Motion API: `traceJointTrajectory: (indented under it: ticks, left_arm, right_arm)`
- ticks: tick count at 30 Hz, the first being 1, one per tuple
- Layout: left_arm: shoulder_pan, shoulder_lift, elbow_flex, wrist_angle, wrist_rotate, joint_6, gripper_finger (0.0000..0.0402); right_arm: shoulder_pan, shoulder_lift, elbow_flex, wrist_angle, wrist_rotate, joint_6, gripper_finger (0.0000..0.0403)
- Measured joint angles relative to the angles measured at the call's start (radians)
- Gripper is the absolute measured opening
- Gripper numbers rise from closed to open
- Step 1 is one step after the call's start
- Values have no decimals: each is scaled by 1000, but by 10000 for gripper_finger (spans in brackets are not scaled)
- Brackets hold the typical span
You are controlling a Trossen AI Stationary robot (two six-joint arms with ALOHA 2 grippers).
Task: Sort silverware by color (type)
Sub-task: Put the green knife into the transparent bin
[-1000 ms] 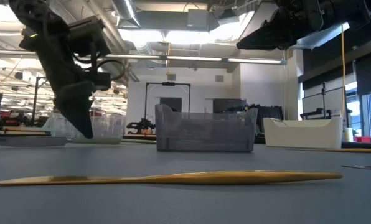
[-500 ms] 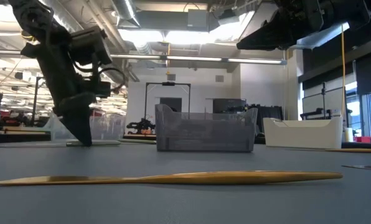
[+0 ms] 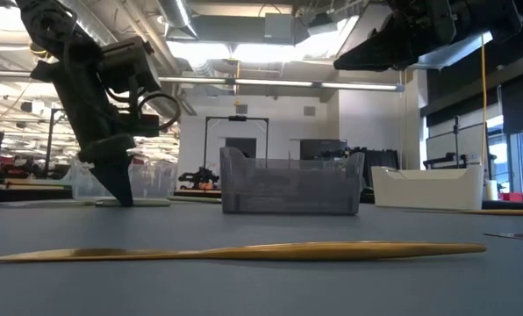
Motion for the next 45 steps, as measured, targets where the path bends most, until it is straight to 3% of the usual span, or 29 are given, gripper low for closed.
traceJointTrajectory:
  ticks: [18, 31, 37, 45]
  left_arm:
    - [-125, -24, 114, -47, -24, 72, 21]
    - [-133, -25, 133, -73, -31, 79, 3]
    - [-133, -21, 134, -36, -6, 50, 31]
    - [-127, -22, 109, -37, 13, 2, 117]
  right_arm:
    - [0, 0, 0, -3, 0, -6, 154]
    - [0, 0, 0, -5, 0, -4, 154]
    - [0, 0, 0, -5, 0, -3, 154]
    - [0, 53, 0, 7, 0, -6, 154]
